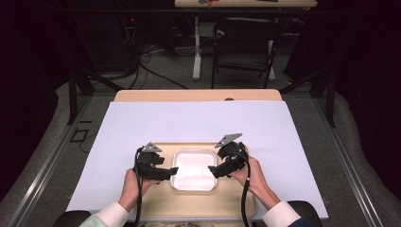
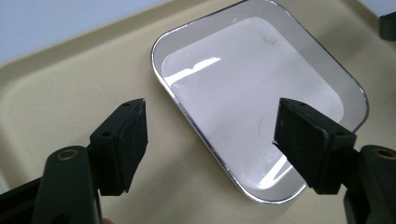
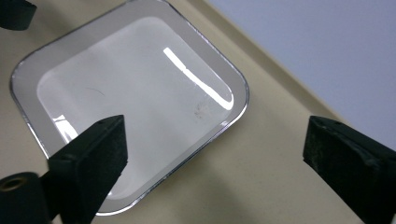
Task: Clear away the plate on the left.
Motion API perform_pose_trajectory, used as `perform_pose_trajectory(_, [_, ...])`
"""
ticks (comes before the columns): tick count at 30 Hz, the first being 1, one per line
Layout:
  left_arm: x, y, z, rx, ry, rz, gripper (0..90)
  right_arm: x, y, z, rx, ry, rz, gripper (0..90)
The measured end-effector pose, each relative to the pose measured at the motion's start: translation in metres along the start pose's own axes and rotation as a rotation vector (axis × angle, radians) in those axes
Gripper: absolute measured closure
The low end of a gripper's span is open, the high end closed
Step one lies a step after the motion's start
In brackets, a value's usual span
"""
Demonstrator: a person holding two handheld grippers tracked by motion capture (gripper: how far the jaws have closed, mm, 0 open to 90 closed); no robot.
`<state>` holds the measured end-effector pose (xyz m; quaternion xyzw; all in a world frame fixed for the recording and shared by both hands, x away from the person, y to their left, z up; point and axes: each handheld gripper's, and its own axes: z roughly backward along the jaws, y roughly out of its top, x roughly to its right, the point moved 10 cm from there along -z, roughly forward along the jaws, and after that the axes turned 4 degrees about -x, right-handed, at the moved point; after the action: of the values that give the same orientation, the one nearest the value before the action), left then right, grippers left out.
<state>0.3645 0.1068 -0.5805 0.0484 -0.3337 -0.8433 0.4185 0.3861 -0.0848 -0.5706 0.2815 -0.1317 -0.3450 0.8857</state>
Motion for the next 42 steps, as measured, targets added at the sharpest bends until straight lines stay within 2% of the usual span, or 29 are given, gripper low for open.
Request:
perform_pose_trajectory(4, [0.003, 0.005, 0.015, 0.033, 0.011, -0.039, 20.4, 0.004, 0.003, 0.02, 0.066, -0.025, 0.01, 0.7])
perform_pose_trajectory(8, [0.007, 0.011, 0.027, 0.079, 0.011, -0.075, 15.6, 0.011, -0.001, 0.035, 0.108, -0.048, -0.023, 0.0])
perform_pose_trajectory(10, [0.007, 0.013, 0.034, 0.095, 0.019, -0.095, 14.5, 0.015, -0.001, 0.044, 0.135, -0.063, -0.025, 0.0])
perform_pose_trajectory(11, [0.007, 0.014, 0.037, 0.111, 0.022, -0.091, 13.3, 0.016, 0.0, 0.048, 0.153, -0.068, -0.029, 0.0])
perform_pose_trajectory(14, [0.0, 0.012, 0.046, 0.123, 0.066, -0.089, 10.1, 0.018, 0.002, 0.062, 0.223, -0.076, -0.028, 0.0])
perform_pose_trajectory(18, [-0.007, 0.004, 0.057, 0.143, 0.075, -0.066, 6.9, 0.019, 0.003, 0.08, 0.292, -0.08, -0.021, 0.0])
perform_pose_trajectory(23, [-0.016, -0.006, 0.068, 0.154, 0.09, -0.048, 4.0, 0.024, -0.005, 0.09, 0.308, -0.103, -0.038, 0.0])
perform_pose_trajectory(25, [-0.019, -0.008, 0.072, 0.157, 0.085, -0.039, 2.1, 0.028, -0.011, 0.092, 0.307, -0.117, -0.052, 0.0])
perform_pose_trajectory(31, [-0.028, -0.016, 0.08, 0.163, 0.108, -0.024, 1.3, 0.038, -0.028, 0.104, 0.322, -0.149, -0.095, 0.0])
perform_pose_trajectory(35, [-0.036, -0.023, 0.086, 0.161, 0.119, -0.017, 1.3, 0.045, -0.038, 0.116, 0.374, -0.188, -0.114, 0.0])
perform_pose_trajectory(38, [-0.043, -0.027, 0.091, 0.173, 0.117, -0.004, 1.1, 0.049, -0.047, 0.124, 0.403, -0.194, -0.125, 0.0])
perform_pose_trajectory(42, [-0.054, -0.038, 0.095, 0.154, 0.14, 0.022, 0.7, 0.054, -0.063, 0.128, 0.393, -0.205, -0.135, 0.0])
